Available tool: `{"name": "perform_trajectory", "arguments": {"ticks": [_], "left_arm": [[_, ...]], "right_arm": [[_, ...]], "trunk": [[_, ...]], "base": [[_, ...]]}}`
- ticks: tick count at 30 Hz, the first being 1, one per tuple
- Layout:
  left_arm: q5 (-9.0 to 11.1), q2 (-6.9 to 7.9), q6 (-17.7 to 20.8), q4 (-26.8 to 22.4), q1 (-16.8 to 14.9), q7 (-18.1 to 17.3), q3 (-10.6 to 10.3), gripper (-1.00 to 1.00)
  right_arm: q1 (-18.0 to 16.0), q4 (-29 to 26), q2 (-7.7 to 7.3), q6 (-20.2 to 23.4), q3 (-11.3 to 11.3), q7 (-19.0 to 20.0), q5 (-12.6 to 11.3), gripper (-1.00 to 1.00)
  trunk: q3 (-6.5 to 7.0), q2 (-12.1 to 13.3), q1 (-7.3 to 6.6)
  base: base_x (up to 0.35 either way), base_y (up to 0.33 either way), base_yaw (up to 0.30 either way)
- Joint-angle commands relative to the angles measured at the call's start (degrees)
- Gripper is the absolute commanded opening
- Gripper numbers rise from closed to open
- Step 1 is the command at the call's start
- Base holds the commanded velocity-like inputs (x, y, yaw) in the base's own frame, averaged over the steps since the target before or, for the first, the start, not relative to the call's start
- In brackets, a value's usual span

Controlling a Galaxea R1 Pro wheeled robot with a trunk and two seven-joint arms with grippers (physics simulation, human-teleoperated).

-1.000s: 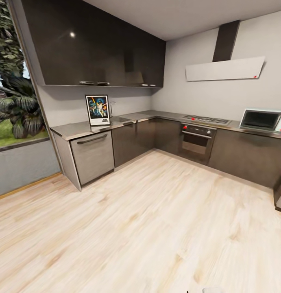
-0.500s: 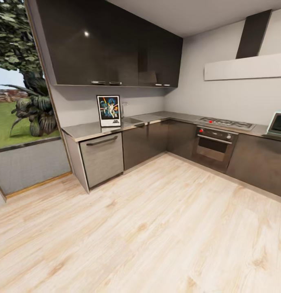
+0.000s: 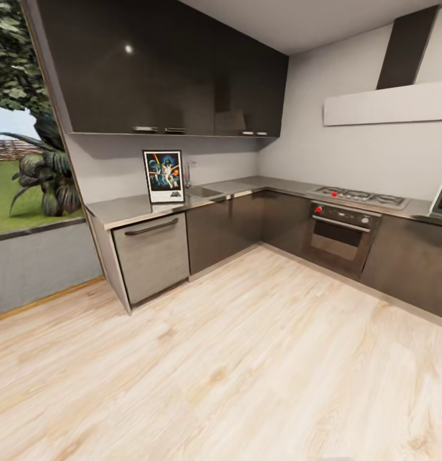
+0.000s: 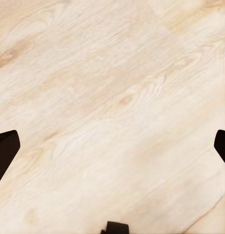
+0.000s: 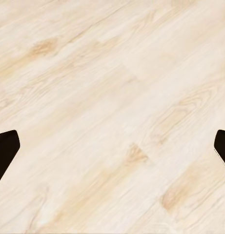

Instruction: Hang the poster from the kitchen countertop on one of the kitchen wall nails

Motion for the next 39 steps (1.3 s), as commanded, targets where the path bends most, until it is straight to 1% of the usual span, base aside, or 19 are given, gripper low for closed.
{"name": "perform_trajectory", "arguments": {"ticks": [1, 8, 39], "left_arm": [[-0.01, -0.01, -0.09, -0.07, 0.03, -0.07, 0.08, 1.0], [-0.01, -0.02, -0.09, -0.05, 0.02, -0.07, 0.08, 1.0], [0.0, -0.02, -0.09, -0.02, 0.03, -0.07, 0.08, 1.0]], "right_arm": [[-0.04, 0.05, -0.03, -0.18, 0.09, 0.06, 0.05, 1.0], [0.01, 0.05, -0.03, -0.18, 0.11, 0.06, 0.1, 1.0], [-0.03, 0.05, -0.03, -0.18, 0.16, 0.06, 0.14, 1.0]], "trunk": [[-0.05, -0.02, 0.03], [-0.05, -0.02, 0.03], [-0.05, -0.02, 0.03]], "base": [[0.32, -0.123, 0.066], [0.32, -0.122, 0.213], [0.32, -0.132, 0.279]]}}
